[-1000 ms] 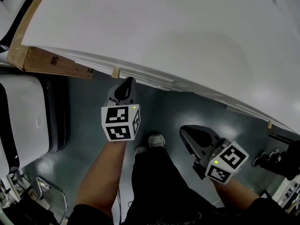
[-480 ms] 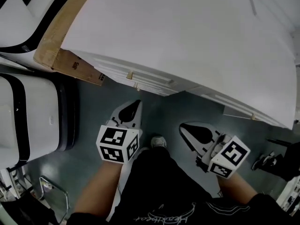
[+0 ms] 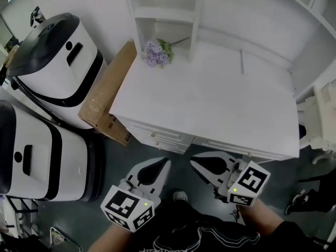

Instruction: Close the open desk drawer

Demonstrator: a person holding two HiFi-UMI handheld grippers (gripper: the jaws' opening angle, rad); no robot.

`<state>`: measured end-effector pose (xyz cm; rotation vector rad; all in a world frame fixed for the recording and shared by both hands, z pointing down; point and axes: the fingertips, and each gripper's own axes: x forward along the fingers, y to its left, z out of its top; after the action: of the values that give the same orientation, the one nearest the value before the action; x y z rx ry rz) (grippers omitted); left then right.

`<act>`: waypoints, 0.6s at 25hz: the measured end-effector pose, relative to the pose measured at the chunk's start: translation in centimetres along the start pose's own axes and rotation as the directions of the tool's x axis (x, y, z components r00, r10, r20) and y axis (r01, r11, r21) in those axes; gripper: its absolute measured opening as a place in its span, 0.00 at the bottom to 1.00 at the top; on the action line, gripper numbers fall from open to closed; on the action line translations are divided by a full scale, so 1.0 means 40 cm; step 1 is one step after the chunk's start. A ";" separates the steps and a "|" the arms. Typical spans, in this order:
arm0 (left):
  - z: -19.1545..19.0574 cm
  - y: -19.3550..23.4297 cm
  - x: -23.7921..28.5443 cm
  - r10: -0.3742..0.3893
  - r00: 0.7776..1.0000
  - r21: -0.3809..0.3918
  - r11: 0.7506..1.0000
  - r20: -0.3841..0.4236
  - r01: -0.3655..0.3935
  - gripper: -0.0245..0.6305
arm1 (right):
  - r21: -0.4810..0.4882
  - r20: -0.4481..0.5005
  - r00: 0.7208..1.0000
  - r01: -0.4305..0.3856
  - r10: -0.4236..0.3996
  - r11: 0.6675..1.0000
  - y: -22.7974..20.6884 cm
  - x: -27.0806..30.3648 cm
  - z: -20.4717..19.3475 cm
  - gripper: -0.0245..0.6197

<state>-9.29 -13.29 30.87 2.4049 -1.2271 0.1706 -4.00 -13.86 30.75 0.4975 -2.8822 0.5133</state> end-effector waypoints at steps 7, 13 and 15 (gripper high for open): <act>0.217 -0.135 -0.104 -0.046 0.989 0.053 0.998 0.143 0.039 0.04 | -0.109 0.101 0.994 -0.024 0.035 0.994 0.112 -0.089 0.215 0.05; 0.268 -0.184 -0.121 -0.048 0.983 0.079 0.996 0.177 0.035 0.04 | -0.172 0.129 0.991 -0.001 0.024 0.985 0.133 -0.133 0.276 0.05; 0.277 -0.192 -0.113 -0.059 0.983 0.099 0.994 0.173 0.043 0.04 | -0.166 0.147 0.989 0.005 0.019 0.986 0.127 -0.139 0.292 0.05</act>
<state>-6.83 -10.75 17.10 2.5770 -1.2572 0.0001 -1.87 -11.98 17.13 0.5190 -3.0339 0.2424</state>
